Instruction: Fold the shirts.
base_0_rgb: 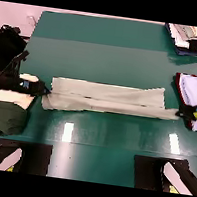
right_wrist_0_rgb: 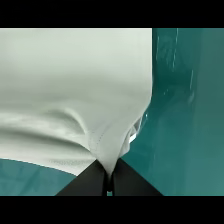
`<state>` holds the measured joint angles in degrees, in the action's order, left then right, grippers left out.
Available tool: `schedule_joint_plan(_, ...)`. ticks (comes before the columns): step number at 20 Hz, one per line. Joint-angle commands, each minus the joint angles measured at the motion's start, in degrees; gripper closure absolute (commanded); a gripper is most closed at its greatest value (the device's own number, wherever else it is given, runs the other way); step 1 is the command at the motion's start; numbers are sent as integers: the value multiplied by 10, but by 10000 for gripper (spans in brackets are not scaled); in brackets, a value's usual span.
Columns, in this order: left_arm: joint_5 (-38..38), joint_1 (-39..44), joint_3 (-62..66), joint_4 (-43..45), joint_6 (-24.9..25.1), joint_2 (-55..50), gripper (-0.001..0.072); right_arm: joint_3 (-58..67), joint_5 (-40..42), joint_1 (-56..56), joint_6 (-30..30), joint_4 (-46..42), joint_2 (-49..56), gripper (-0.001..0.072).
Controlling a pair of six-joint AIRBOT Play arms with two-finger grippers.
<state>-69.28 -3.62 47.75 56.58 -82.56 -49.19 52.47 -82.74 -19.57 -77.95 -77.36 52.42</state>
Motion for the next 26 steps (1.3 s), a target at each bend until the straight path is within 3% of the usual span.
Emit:
schedule_joint_plan(1, 65, 0, 63, -5, 38, -133, 679, 82, 38, 54, -18, -2, 111, 699)
schedule_joint_plan(4, 89, -1, 112, -28, 62, -242, 678, 150, 61, 80, -32, 6, 203, 698)
schedule_joint_plan(6, 101, -1, 136, -43, 65, -288, 676, 193, 67, 79, -31, 57, 255, 687)
schedule_joint_plan(7, 102, -1, 148, -45, 64, -301, 546, 213, 70, 72, -30, 87, 277, 538)
schedule_joint_plan(8, 105, -1, 158, -51, 54, -307, 187, 232, 70, 63, -30, 115, 295, 339)
schedule_joint_plan(9, 114, -1, 164, -53, 38, -306, 30, 245, 63, 52, -17, 137, 308, 318)
schedule_joint_plan(12, 89, -1, 191, -54, 35, -306, 45, 234, 38, -2, 30, 163, 313, 317)
schedule_joint_plan(15, 82, 0, 193, -82, 35, -306, 72, 173, 20, -73, 52, 164, 314, 211)
schedule_joint_plan(17, 84, 2, 193, -96, 35, -306, 581, 131, 28, -118, 78, 186, 325, 197)
schedule_joint_plan(18, 93, 11, 193, -97, 35, -306, 669, 116, 25, -137, 95, 212, 339, 197)
schedule_joint_plan(21, 120, 63, 193, -97, 35, -306, 678, 80, 33, -155, 137, 282, 383, 198)
schedule_joint_plan(24, 174, 135, 193, -97, 9, -311, 679, 85, 37, -119, 141, 308, 429, 212)
schedule_joint_plan(26, 203, 180, 194, -99, -6, -323, 679, 103, 43, -84, 144, 310, 444, 355)
